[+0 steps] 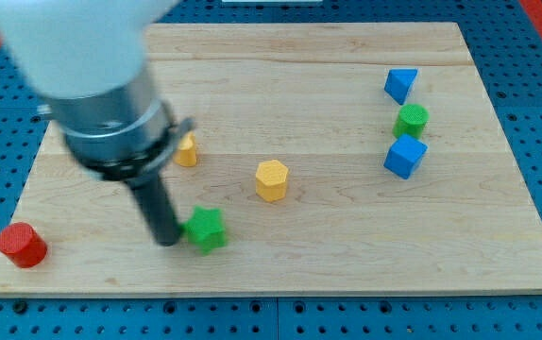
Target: Place the green star at the bottom right of the blue cube
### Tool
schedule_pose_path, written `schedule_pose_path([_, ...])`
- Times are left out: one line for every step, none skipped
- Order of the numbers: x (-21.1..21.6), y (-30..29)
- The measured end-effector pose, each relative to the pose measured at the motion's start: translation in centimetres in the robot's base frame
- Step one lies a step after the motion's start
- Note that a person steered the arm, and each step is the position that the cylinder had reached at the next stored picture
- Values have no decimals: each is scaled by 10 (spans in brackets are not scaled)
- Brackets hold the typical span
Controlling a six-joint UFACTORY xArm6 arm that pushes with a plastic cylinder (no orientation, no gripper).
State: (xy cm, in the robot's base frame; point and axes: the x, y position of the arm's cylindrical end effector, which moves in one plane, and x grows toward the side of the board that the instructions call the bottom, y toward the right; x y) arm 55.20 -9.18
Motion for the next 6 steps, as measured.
schedule_pose_path([-2, 94])
schedule_pose_path([-3, 163])
schedule_pose_path([-13, 198])
schedule_pose_path([-15, 151])
schedule_pose_path([-48, 156])
schedule_pose_path([-51, 188])
